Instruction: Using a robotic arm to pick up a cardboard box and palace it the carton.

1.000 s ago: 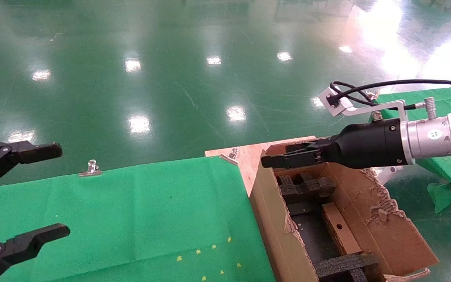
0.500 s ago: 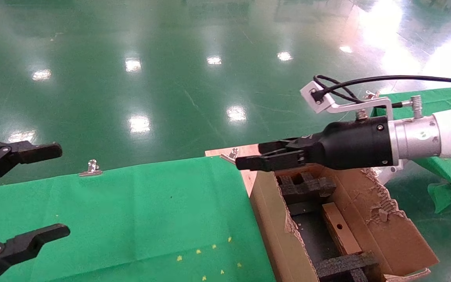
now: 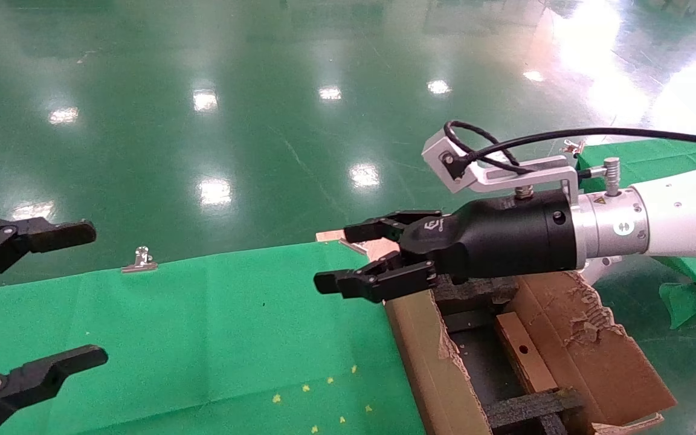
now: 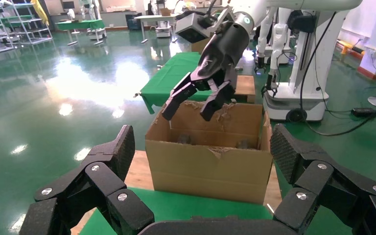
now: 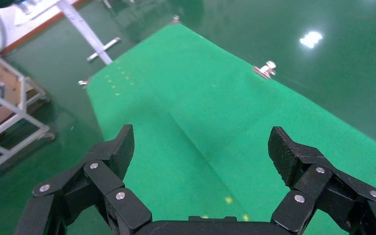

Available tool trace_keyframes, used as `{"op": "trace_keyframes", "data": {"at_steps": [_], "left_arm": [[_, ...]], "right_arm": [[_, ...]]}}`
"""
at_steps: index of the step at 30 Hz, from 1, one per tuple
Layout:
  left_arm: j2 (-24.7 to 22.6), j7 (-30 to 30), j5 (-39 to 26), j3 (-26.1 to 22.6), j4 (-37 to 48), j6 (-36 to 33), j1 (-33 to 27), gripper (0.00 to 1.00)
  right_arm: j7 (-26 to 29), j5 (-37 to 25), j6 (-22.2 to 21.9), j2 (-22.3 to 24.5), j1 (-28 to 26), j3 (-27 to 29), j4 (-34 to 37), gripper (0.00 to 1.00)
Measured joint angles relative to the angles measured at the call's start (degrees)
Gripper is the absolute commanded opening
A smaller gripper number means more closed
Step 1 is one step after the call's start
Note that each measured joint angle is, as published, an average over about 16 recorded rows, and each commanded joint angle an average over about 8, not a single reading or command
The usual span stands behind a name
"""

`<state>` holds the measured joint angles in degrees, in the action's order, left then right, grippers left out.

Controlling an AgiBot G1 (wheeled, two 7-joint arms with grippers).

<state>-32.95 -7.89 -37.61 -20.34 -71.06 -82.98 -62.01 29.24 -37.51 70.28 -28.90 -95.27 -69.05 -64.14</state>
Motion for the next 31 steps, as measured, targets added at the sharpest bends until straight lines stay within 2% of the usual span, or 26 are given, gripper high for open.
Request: {"op": "trace_keyframes", "data": {"at_steps": [24,31], "left_arm": [[0.0,0.0,0.0,0.0,0.0,0.0,0.0,1.0],[0.0,0.0,0.0,0.0,0.0,0.0,0.0,1.0]], "right_arm": [[-12.3,-2.89,10.26,-4.08,22.44,35.3,-6.28,1.0],[-14.11,-3.32,11.76,-4.67,25.72,40.47,-7.2,1.0]]}}
